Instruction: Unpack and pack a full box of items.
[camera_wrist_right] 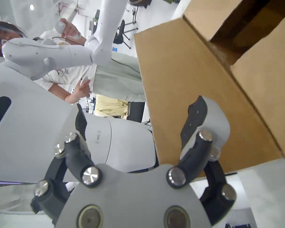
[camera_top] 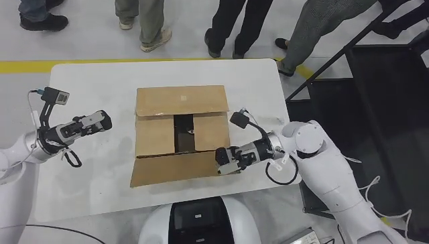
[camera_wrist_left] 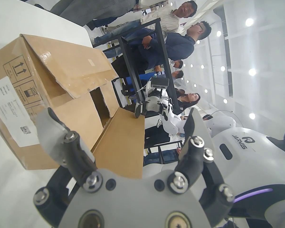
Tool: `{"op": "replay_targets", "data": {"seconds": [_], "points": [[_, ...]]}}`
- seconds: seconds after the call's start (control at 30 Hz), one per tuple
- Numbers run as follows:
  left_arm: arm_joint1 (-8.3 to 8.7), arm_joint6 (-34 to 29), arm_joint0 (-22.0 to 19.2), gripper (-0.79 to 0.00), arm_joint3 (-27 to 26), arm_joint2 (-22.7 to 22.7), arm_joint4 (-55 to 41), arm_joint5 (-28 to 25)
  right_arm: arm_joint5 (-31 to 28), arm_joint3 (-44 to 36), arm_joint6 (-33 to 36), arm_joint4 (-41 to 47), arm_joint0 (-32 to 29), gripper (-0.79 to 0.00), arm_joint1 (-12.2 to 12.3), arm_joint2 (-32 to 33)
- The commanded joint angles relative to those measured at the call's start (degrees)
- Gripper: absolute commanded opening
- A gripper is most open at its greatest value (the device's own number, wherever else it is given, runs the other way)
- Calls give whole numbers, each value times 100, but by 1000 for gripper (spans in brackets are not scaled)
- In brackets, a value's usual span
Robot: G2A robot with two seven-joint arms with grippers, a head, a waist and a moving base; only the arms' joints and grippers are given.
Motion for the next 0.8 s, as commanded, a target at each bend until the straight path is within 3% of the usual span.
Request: {"op": "replay_targets", "data": {"seconds": [0.0,0.2,0.53,0.77], "points": [[0,0,0,0,0,0,0,0,-21,116,-22,-288,36,0,41,-178],[0,0,0,0,0,0,0,0,-250,708,-258,-788,188,0,68,-492],[-2,26,10,0,-10,9,-1,17,-380,928,-905,-1496,218,0,66,-793],[3,-230,115,0,-264,179,-281,322,-555,613,-557,-715,46,0,146,-681]]}}
